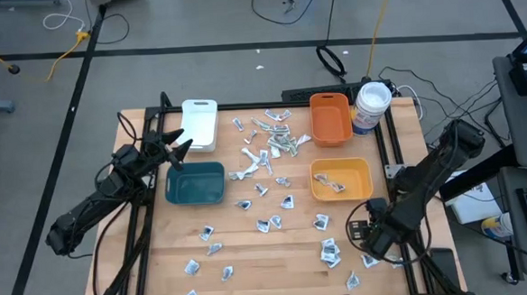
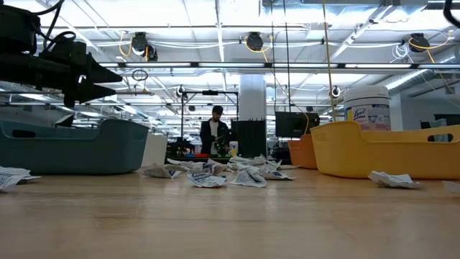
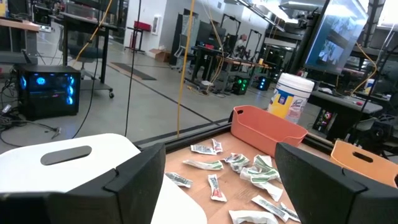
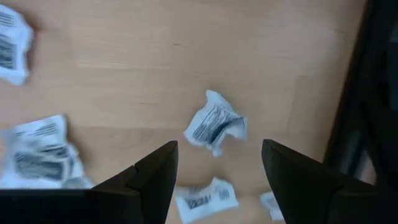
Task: Pick & Place First Aid Supplies
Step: Put the antiseptic towelette into the yellow bin
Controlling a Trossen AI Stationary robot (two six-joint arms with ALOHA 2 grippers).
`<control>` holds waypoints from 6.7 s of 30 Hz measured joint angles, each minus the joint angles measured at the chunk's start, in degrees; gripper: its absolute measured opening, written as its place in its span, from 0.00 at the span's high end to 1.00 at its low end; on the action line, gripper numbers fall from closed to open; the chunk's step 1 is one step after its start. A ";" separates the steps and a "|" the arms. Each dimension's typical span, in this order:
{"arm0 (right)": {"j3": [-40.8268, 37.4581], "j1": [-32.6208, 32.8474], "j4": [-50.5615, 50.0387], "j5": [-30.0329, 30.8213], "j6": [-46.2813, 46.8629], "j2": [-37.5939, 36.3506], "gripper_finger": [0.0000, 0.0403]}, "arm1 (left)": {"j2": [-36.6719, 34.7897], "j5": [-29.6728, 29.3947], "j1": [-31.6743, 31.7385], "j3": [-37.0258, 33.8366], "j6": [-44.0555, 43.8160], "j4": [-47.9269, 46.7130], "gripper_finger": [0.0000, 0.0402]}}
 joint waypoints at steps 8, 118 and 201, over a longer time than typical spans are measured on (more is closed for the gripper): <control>-9.84 0.00 13.61 -0.62 -0.85 0.00 0.44 | 0.01 0.02 0.01 0.00 0.00 0.01 0.24; -0.30 -58.80 -1.76 -4.50 -99.39 -2.90 0.32 | 0.00 0.00 0.01 0.00 0.00 0.00 0.24; 3.59 12.33 10.06 -22.42 -73.30 19.98 0.57 | 0.00 0.00 0.01 0.00 0.00 0.00 0.24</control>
